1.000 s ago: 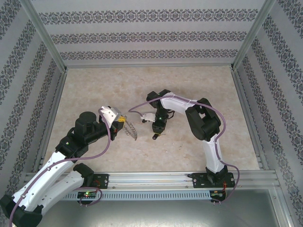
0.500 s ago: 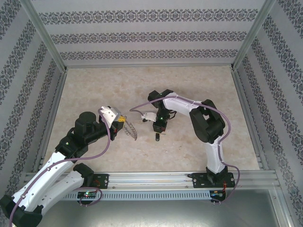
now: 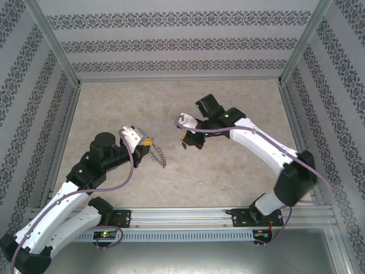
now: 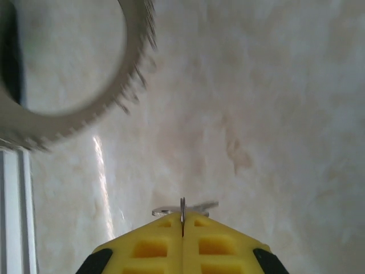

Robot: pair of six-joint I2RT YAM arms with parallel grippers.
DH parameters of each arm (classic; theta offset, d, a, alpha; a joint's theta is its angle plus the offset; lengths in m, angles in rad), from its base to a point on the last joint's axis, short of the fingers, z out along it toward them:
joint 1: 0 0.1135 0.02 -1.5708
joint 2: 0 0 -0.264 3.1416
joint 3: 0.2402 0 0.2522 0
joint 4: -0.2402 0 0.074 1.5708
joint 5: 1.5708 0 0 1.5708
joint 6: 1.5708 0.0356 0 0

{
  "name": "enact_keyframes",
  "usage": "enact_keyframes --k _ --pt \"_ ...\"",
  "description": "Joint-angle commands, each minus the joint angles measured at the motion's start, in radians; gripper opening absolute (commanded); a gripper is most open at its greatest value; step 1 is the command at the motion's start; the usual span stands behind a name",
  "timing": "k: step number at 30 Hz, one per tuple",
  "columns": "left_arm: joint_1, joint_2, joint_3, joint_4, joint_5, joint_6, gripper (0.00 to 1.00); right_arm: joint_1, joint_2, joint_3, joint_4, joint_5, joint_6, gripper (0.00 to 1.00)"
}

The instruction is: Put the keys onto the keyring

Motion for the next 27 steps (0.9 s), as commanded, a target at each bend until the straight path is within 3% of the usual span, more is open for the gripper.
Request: enact_keyframes --k 1,8,27 --pt "0.01 0.014 0.052 0.092 0.078 0.048 0.0 0.019 -0.102 -0.051 0.192 -0.125 0.094 0.0" --pt "0.01 0.05 0.058 0.197 0.204 0.072 0.0 0.067 -0.176 -0.079 0.3 -0.208 0.153 0.0" --pt "0.01 0.102 0.036 0.307 0.293 0.072 0.0 0.108 -0.142 -0.032 0.287 -0.198 0.152 0.0"
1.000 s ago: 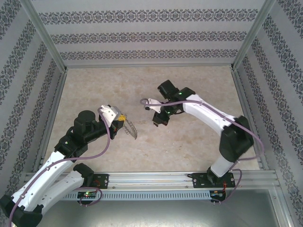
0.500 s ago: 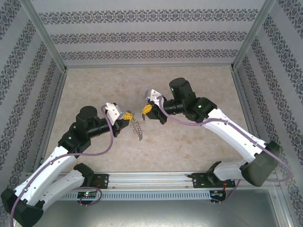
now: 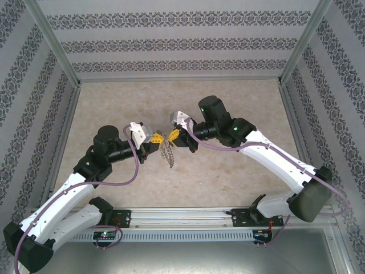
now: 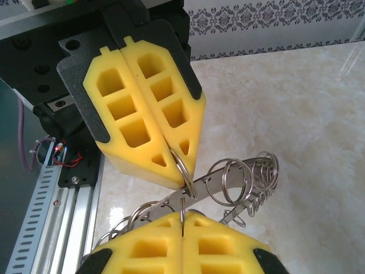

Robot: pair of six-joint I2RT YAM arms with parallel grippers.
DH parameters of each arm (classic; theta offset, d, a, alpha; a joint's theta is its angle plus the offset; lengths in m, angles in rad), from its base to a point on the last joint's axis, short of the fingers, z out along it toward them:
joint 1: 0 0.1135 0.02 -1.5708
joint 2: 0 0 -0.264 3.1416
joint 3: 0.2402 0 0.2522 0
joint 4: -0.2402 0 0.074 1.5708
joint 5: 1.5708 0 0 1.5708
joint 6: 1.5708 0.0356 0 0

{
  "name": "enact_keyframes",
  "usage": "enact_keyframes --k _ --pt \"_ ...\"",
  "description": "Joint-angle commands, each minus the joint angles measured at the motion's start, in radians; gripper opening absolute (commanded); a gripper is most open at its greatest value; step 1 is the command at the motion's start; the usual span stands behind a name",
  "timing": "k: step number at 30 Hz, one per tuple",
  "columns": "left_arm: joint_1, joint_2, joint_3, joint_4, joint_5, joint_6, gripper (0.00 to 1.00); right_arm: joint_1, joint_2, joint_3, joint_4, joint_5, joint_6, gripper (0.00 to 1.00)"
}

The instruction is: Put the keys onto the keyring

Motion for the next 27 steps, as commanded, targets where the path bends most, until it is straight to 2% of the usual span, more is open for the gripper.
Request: enact_keyframes --k 1,14,27 --pt "0.01 -0.007 0.015 0.084 0.051 0.028 0.0 0.006 -0.007 0.029 0.035 -0.021 0.014 0.0" --pt "0.01 -0.007 0.015 0.083 0.067 0.026 0.0 0.012 -0.065 -0.003 0.081 -0.01 0.017 0.0" --pt "0.01 -0.007 0.017 0.076 0.067 0.028 0.0 0.016 -0.033 0.012 0.049 -0.048 -0.005 0.0"
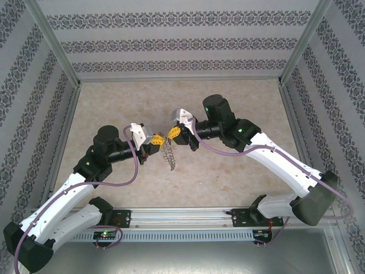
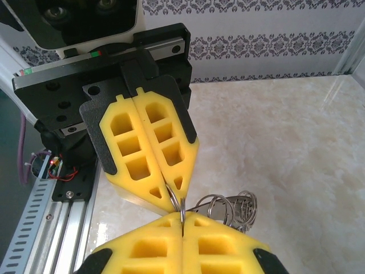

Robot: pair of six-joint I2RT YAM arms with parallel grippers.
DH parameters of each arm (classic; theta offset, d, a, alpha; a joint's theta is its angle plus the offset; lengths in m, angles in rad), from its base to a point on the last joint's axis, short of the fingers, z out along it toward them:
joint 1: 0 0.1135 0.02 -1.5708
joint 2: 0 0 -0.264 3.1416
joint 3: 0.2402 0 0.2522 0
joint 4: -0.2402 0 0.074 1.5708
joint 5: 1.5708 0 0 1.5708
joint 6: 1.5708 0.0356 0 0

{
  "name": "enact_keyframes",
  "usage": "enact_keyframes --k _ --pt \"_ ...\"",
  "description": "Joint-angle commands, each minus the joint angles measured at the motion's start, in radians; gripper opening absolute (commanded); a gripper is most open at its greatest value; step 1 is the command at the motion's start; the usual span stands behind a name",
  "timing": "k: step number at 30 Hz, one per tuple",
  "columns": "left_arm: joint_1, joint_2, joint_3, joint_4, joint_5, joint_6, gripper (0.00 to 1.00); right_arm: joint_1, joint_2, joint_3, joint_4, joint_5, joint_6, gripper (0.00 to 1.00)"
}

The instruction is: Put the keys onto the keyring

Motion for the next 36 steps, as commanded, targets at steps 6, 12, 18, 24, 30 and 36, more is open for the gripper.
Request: enact_keyframes --k 6,12,18,24,30,36 --pt "0.01 -0.01 0.016 0.078 0.026 0.026 0.0 0.016 0.018 0.021 -0.012 -0.057 -0.009 0.0" --pt "0.01 -0.014 0.011 0.074 0.02 0.029 0.0 0.018 0.024 0.028 -0.019 -0.075 -0.017 0.0" --pt "0.01 -0.018 0.012 0.072 0.02 0.032 0.0 0.018 0.027 0.029 -0.027 -0.078 -0.028 0.0" --pt "0.01 -0.022 0.012 0.067 0.018 0.037 0.0 0.015 0.016 0.029 -0.01 -0.024 -0.024 0.0" --pt "0.009 -0.026 0.01 0.062 0.022 0.037 0.0 0.011 0.004 0.012 0.022 -0.002 -0.017 0.0" --pt "0.01 -0.026 0.011 0.065 0.02 0.039 0.0 0.009 0.0 0.012 0.028 -0.002 -0.015 0.0"
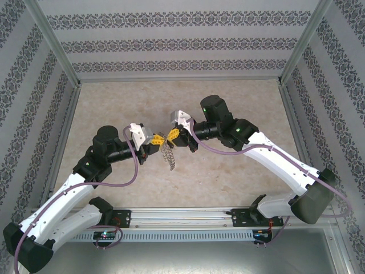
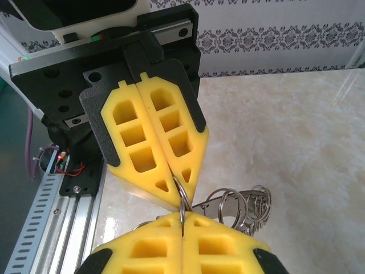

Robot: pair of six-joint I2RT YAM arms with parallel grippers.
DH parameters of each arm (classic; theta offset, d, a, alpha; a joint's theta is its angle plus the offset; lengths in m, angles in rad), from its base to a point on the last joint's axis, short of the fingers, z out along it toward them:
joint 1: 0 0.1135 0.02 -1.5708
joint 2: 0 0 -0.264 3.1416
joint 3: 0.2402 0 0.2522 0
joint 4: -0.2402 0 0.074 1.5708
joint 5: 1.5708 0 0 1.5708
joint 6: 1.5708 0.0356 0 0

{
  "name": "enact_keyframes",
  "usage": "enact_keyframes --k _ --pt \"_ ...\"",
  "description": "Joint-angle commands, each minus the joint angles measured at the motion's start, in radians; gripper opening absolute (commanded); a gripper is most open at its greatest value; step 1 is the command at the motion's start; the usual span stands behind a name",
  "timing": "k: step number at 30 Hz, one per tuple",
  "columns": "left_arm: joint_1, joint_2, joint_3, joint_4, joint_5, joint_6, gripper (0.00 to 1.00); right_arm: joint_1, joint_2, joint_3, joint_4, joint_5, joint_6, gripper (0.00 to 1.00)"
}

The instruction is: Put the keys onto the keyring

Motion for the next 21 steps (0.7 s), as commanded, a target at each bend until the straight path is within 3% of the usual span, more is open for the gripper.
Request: enact_keyframes --k 1,21 --pt "0.01 -0.02 0.011 0.064 0.023 0.023 0.0 0.003 -0.019 0.01 0.043 0.012 -0.007 0.0" --pt "0.01 -0.025 0.012 0.061 0.021 0.023 0.0 -0.004 -0.011 0.006 0.049 -0.013 -0.002 0.0"
